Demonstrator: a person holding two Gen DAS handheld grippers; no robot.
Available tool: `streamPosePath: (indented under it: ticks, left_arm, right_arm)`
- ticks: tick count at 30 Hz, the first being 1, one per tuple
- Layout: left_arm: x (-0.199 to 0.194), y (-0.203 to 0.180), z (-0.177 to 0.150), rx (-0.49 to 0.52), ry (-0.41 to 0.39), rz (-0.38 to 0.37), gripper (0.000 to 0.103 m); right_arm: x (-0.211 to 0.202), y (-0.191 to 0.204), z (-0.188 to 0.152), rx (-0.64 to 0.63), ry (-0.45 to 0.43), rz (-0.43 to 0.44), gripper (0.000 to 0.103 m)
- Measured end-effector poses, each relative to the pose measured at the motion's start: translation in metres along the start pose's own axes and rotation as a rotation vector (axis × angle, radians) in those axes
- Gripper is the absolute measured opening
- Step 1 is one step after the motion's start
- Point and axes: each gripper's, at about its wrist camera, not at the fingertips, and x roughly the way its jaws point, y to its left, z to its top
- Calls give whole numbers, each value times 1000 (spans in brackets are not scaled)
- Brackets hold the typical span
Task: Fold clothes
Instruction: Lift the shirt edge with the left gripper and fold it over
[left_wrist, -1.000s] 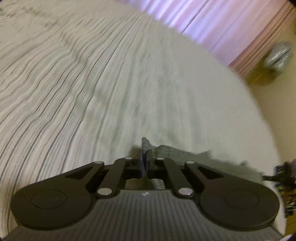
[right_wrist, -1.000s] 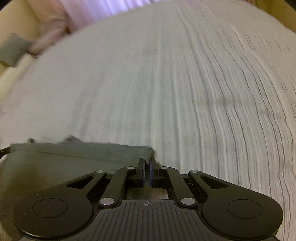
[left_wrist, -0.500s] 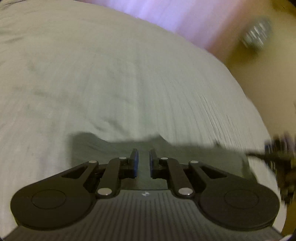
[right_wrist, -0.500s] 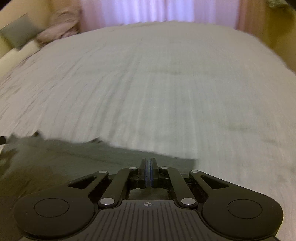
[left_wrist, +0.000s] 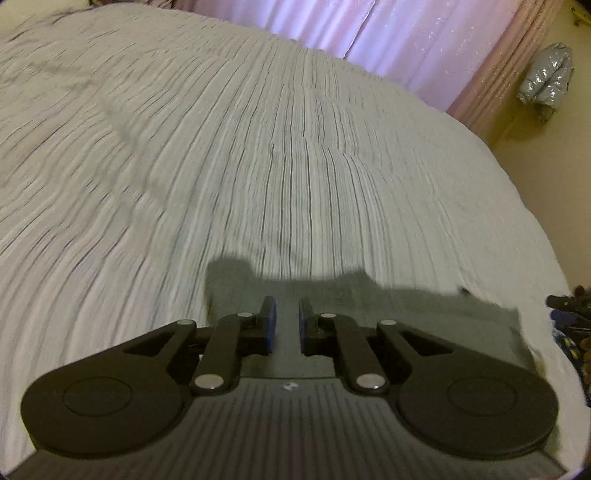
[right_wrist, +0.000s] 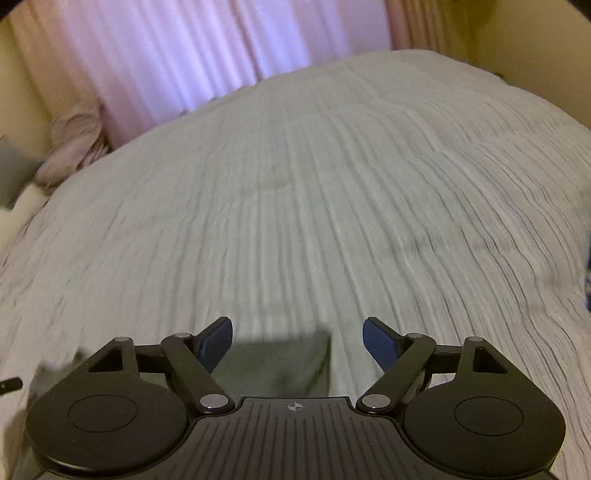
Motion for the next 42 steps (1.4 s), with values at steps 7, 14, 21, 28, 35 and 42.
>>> streamPosePath:
  ticks: [7,14,21,28,35,42]
  left_arm:
    - [-100,28,-67,-217,70,35,18]
    - [-124,45,-131,-596,44,-25,32]
    - [-94,51,-164,-812,-8,-58,7]
    - [-89,57,-153,-632,22,74,4]
    - [-133,31,-117,-431,-1,290,2]
    - [-63,-52,-81,-77,-44,107,5]
  right_arm:
    - [-66,-4,-72,62,130,-14,81]
    - [-116,-43,-124,390,157,-36,81]
    - [-101,-69,-152,760,150,49,30]
    - [-92,-70,-146,596,165,-76,14]
    - [-132,-32,-117,175,77,-263,62]
    - [-95,50,-121,-251,-17,-61,61]
